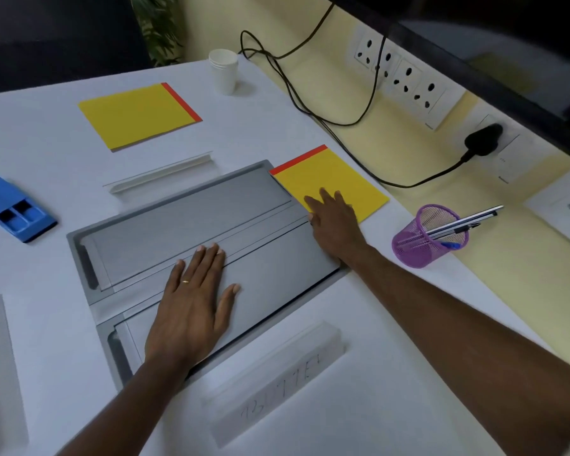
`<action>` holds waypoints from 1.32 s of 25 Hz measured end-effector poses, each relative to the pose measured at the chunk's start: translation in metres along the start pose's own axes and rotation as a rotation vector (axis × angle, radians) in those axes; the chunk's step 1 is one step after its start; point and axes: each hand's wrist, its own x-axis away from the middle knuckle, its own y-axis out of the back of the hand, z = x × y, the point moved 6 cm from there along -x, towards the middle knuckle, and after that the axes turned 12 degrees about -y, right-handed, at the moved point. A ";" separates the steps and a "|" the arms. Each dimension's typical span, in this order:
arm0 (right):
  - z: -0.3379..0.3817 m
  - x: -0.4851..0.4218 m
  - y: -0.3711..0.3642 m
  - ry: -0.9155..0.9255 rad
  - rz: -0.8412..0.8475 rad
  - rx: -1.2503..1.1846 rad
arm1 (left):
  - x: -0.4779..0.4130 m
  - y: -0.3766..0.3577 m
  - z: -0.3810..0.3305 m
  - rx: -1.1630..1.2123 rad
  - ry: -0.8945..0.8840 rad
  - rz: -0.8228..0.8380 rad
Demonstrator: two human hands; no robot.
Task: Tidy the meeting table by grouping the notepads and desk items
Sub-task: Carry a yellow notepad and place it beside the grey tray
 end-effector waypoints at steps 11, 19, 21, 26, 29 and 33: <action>-0.018 -0.019 -0.009 -0.066 -0.104 0.138 | 0.002 0.001 0.001 -0.007 0.027 0.011; -0.019 0.021 0.009 -0.051 -0.147 -0.091 | 0.003 0.005 -0.002 -0.001 0.002 -0.022; -0.017 0.042 0.015 -0.029 -0.112 -0.083 | 0.004 0.007 -0.005 0.002 -0.017 -0.036; -0.002 0.129 0.039 0.034 -0.005 -0.170 | -0.003 0.008 -0.003 -0.003 -0.030 0.012; 0.010 0.187 0.044 0.137 0.017 -0.161 | -0.004 0.034 -0.004 0.006 -0.033 0.198; 0.038 0.250 0.048 0.237 0.055 -0.186 | 0.083 0.080 -0.046 0.057 0.052 -0.045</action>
